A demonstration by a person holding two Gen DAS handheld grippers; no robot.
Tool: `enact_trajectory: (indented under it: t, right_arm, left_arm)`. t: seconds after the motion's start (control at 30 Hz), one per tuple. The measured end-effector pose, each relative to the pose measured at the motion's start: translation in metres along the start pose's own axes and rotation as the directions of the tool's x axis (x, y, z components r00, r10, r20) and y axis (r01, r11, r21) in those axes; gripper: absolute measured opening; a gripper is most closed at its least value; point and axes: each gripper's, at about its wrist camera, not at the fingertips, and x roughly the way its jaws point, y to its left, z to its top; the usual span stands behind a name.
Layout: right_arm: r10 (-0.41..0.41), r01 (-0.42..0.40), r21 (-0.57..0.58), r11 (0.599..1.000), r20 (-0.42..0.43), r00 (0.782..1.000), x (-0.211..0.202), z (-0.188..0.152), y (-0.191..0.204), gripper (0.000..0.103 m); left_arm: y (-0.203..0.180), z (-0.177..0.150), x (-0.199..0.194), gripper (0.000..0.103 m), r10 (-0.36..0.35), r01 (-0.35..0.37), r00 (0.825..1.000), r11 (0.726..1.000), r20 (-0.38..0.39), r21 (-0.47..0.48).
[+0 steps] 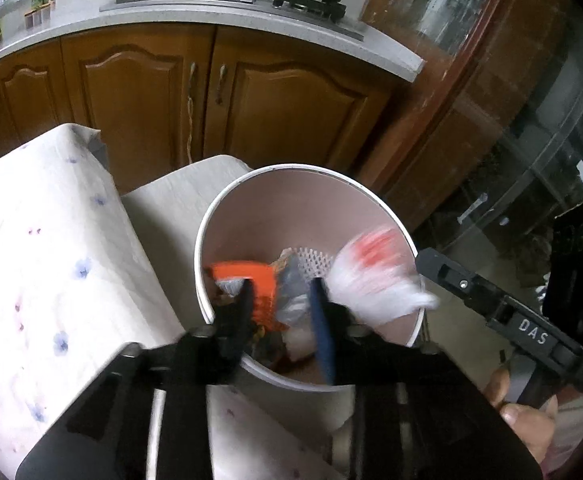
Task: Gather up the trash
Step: 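Open the left tool over the bin while the right tool releases the plastic bag, then move both open tools back over the table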
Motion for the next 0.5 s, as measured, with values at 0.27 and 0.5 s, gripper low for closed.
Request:
enact_trajectory:
  t: [0.27, 0.5]
  right_arm:
    - [0.008, -0.009, 0.019, 1.0, 0.02, 1.0, -0.007, -0.001, -0.001, 0.045]
    - [0.018, -0.018, 0.022, 1.0, 0.036, 0.999, -0.013, -0.005, 0.003, 0.063]
  left_arm:
    - [0.001, -0.005, -0.008, 0.036, 0.009, -0.009, 1.0, 1.0, 0.02, 0.009]
    - [0.01, -0.014, -0.019, 0.036, 0.007, -0.007, 1.0, 1.0, 0.03, -0.022]
